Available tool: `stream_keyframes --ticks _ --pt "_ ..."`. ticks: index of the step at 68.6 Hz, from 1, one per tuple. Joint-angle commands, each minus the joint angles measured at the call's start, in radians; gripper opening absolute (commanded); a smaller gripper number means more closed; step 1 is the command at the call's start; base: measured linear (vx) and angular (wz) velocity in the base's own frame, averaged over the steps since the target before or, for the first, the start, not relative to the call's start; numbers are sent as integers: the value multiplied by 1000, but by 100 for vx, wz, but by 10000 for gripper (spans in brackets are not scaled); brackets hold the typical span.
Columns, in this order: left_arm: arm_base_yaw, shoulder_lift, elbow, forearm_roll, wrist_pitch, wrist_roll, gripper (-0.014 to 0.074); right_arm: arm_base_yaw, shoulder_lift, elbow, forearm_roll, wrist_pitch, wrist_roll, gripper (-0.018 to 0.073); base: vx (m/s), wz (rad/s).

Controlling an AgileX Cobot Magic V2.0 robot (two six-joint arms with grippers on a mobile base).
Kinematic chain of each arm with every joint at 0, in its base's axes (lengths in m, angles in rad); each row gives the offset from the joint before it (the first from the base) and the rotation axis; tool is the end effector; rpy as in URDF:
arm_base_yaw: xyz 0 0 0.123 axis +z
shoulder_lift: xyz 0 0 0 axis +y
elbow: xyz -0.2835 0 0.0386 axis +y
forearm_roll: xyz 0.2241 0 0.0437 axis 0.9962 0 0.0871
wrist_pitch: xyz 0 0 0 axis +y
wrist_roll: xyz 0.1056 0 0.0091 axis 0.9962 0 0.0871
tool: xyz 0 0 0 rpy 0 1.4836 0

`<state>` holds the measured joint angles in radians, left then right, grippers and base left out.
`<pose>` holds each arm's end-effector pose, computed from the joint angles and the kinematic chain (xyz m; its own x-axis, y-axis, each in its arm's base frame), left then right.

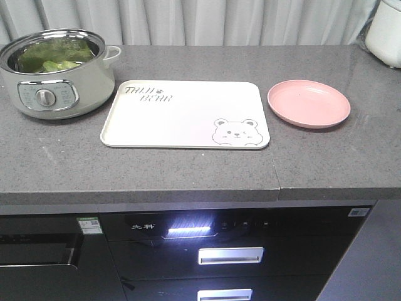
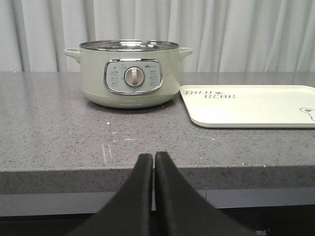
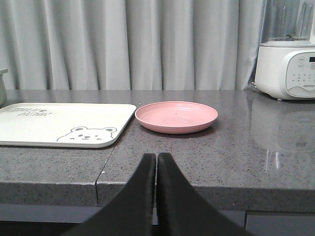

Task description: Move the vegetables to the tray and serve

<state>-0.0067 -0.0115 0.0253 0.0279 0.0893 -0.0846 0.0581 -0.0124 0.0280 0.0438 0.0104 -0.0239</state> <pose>0.0467 0.0000 0.1971 -0.0161 -0.0567 -0.9983 0.0033 0.9984 -0.0567 0.0465 0.0028 0.2046 0.0599 0.0234 -0.9979 -0.0597 0.9980 0.0198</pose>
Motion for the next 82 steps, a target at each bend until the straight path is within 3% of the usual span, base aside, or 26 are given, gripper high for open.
stream_keyframes --ticks 1,82 --pt "1 -14 25 -1 -71 -9 -6 -2 -5 15 -6 -78 1 -2 7 1" --pt "1 -14 25 -1 -71 -9 -6 -2 -5 15 -6 -78 1 -2 6 0"
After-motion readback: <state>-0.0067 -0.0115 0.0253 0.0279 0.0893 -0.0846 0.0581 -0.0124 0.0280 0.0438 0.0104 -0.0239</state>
